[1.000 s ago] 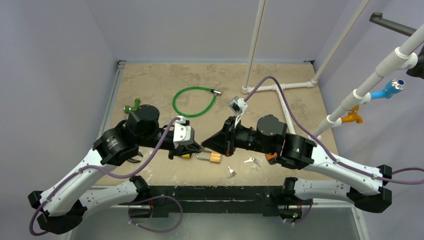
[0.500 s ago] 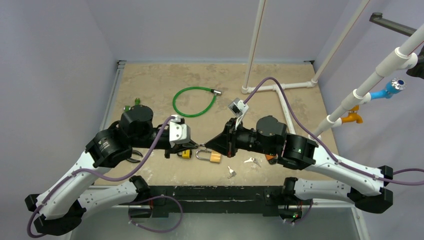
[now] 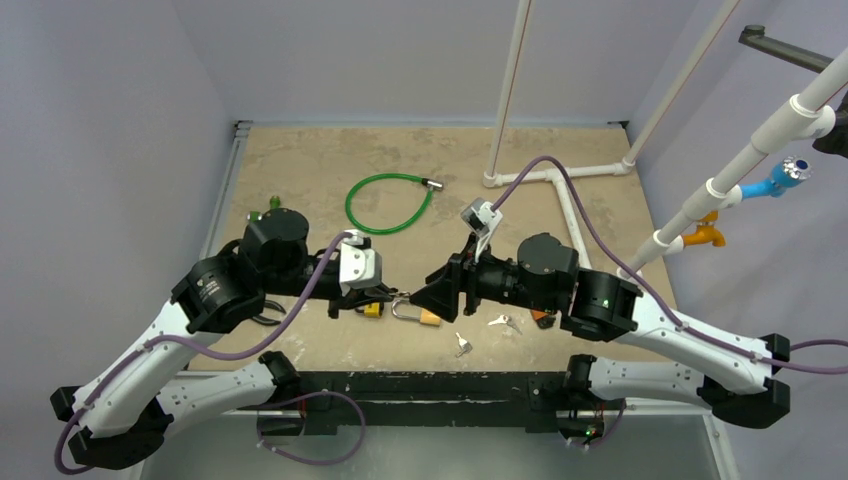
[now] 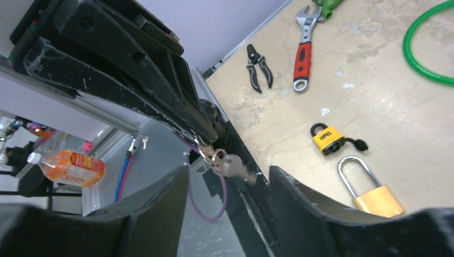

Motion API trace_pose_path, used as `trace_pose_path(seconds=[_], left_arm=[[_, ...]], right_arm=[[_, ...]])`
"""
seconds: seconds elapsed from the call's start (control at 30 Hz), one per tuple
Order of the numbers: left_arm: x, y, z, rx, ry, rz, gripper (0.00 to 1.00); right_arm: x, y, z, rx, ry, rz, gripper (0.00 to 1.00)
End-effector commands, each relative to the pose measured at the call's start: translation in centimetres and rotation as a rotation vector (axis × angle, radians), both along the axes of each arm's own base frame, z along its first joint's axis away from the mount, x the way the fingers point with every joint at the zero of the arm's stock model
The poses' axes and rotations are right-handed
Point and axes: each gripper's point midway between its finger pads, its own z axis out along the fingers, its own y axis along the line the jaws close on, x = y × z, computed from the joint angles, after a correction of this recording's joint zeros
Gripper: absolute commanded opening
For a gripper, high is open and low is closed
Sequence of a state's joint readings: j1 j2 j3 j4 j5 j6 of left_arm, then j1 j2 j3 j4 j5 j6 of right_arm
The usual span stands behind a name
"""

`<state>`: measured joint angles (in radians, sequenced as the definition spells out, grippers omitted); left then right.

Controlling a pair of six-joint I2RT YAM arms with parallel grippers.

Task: Unlock with the key

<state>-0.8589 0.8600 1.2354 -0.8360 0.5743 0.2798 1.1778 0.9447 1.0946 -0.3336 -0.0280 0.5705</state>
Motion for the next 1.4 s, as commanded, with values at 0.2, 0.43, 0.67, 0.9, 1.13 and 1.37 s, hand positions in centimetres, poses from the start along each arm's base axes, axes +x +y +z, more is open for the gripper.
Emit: trace_pose_path(seconds=[0.2, 0.43, 0.67, 0.9, 1.13, 1.37], left_arm=[[-1.9, 0.0, 2.0, -0.042, 0.014, -0.088, 0.00], [-2.0, -0.1, 2.1, -0.032, 0.019, -0.099, 0.00], [-1.9, 0.1, 2.1, -0.024, 0.009, -0.090, 0.00], [-1.7, 0.0, 1.9, -0.016, 0.012, -0.090, 0.00], [-1.6, -0.1, 1.9, -0.016, 0.011, -0.090, 0.00], [-1.6, -0.1, 2.3, -0.021, 0.006, -0.088, 0.00]], right_arm=[[0.5, -1.5, 4.0, 0.047, -0.198, -0.003, 0.66], [-0.5, 2.1, 2.9, -0.039, -0.246, 0.172, 0.53], [-0.7, 2.6, 2.7, -0.058, -0.250, 0.204, 0.39], [-1.4, 2.3, 2.5, -0.051, -0.241, 0.229, 0.39], [-2.8, 2.3, 2.3, -0.027, -0.218, 0.300, 0.39], [-3.2, 3.2, 0.7, -0.062, -0.195, 0.350, 0.32]])
